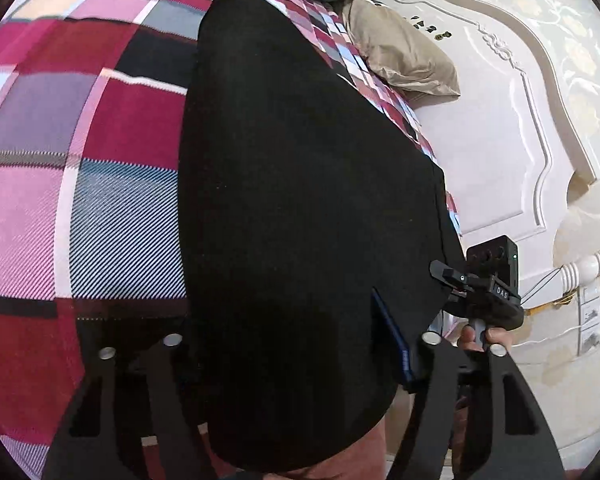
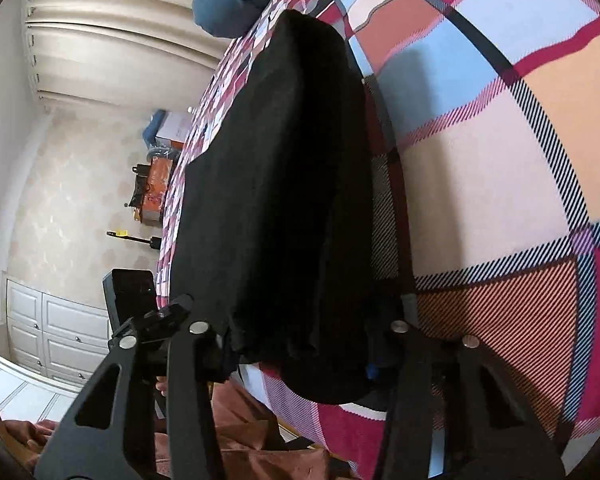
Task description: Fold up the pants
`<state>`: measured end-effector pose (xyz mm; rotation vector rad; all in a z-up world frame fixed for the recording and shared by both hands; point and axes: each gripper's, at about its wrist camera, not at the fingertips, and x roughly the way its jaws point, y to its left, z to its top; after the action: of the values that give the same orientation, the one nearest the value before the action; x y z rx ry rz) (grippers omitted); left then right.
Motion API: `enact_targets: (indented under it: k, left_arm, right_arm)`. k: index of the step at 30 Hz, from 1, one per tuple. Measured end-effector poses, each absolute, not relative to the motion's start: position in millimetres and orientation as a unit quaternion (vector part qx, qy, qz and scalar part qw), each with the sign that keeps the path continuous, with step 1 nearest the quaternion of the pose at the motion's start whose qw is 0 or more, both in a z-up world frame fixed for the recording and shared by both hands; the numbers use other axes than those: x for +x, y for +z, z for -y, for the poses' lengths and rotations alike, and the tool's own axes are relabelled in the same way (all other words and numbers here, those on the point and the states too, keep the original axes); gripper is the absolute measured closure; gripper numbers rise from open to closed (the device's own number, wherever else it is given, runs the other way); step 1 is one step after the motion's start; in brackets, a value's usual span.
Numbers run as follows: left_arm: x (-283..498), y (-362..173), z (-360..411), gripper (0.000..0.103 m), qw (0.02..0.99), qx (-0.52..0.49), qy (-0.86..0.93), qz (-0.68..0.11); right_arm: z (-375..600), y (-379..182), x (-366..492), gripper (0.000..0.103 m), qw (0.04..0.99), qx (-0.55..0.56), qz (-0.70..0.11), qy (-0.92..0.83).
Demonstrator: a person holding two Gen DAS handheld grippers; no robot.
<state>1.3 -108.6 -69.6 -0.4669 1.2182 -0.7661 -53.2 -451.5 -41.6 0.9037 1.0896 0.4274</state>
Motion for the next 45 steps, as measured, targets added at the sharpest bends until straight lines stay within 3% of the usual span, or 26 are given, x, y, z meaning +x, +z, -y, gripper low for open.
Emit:
enact_targets:
  k: [4, 12, 45]
  left_arm:
    - [0, -67, 108, 0.048, 0.735, -0.194, -0.344, -0.552]
    - [1, -60, 110, 0.055, 0.752, -0.169, -0.337, -0.540]
    - [-5, -59, -7, 0.055, 0.779, -0.216, -0.289, -0.513]
  right_arm:
    - [450, -41, -55, 0.061, 0.742, 0.410, -0.493, 0.194]
    - [435, -39, -46, 0.062, 0.748, 0.403, -0.492, 0.190]
    - [374, -44, -10, 0.063, 0.733, 0.370, -0.525, 0.223]
